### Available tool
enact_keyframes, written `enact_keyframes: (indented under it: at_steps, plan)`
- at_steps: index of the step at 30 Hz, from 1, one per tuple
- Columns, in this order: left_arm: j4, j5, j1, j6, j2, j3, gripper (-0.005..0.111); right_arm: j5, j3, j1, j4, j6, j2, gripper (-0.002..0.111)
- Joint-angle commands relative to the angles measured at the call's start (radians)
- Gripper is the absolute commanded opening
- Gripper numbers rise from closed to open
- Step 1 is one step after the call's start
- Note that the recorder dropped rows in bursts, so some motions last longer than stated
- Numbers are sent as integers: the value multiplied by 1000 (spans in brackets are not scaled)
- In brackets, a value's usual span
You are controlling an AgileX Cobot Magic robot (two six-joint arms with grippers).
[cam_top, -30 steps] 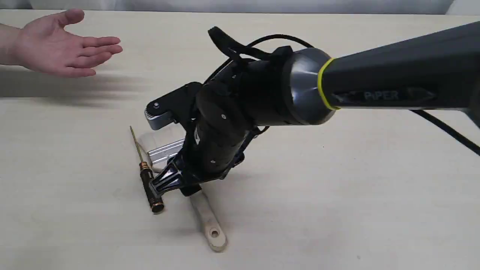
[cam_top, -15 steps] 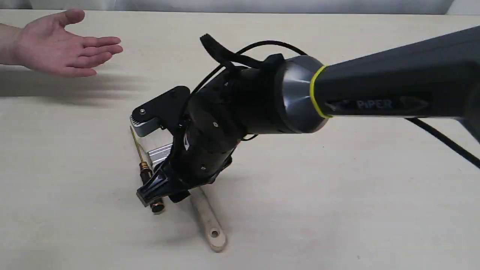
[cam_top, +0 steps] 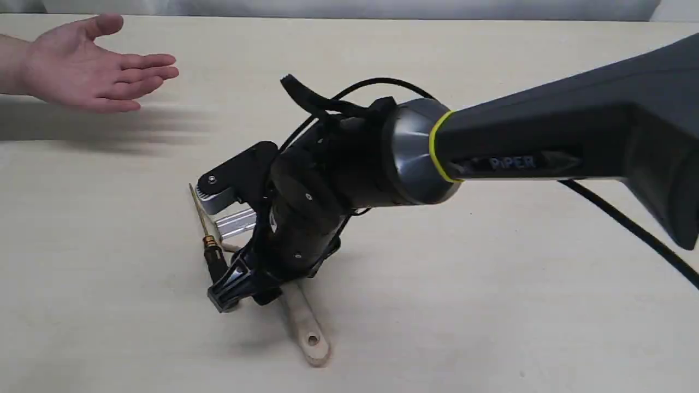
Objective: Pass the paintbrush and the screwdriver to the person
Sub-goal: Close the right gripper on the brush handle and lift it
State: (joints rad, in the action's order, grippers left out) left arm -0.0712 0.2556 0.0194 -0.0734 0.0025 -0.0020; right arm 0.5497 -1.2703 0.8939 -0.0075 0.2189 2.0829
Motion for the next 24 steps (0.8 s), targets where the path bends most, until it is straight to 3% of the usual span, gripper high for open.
enact_keyframes:
  at_steps: [1,7,14,24]
  plan:
    - [4,-4,-8,-2,-2,2,0,-15,-4,1,-8,1,14,56]
    - [4,-4,-8,-2,-2,2,0,-33,-4,1,-12,5,34,54]
    - [4,-4,-8,-2,-2,2,0,-27,-4,-1,-35,5,56,32]
    - [2,-8,-8,-2,-2,2,0,20,-4,-1,-65,5,56,31]
